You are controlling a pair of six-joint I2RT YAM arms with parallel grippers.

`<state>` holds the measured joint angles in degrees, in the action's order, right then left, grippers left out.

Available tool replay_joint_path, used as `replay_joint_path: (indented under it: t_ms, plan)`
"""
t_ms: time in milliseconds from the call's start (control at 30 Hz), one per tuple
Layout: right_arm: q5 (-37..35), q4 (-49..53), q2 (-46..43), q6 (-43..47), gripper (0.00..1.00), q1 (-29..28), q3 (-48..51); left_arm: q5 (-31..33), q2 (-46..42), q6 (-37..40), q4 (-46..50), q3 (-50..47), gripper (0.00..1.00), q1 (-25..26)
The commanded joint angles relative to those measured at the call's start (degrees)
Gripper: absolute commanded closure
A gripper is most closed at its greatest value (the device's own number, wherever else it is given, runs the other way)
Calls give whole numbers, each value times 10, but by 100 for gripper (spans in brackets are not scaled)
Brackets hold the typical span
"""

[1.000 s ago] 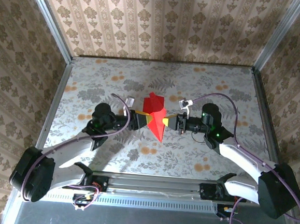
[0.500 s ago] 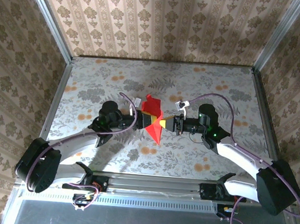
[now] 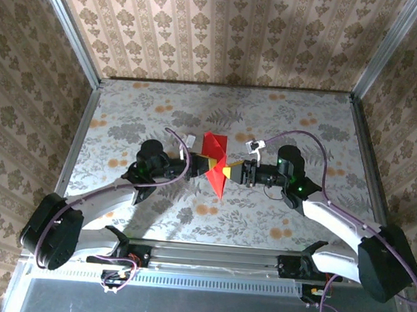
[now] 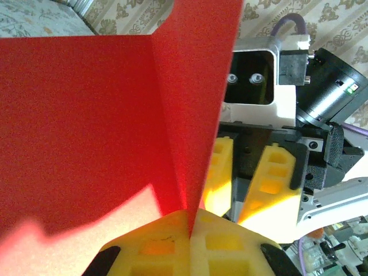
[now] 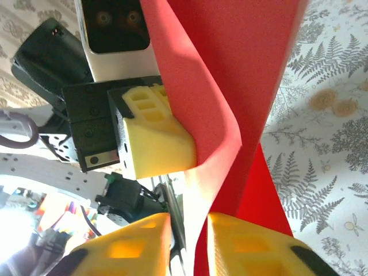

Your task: Fold a paper plane with a square sheet of paper (fold left side to right side)

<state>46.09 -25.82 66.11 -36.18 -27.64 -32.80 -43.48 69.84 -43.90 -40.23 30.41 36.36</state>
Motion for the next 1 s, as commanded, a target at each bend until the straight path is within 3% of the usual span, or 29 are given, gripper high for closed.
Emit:
replay_joint_path:
  t_ms: [0, 200, 433, 967]
  plan:
    - [-17, 16, -44, -1, 61, 15, 13, 7, -18, 9, -22, 15, 97, 2]
    - [-55, 21, -115, -26, 32, 54, 45, 10, -11, 10, -42, 32, 99, 1]
    - [-45, -9, -157, -63, 0, 78, 65, 5, -2, 12, -57, 74, 100, 1]
    - [-3, -134, -90, -111, 0, 4, 43, 20, -4, 31, -21, 122, 100, 37]
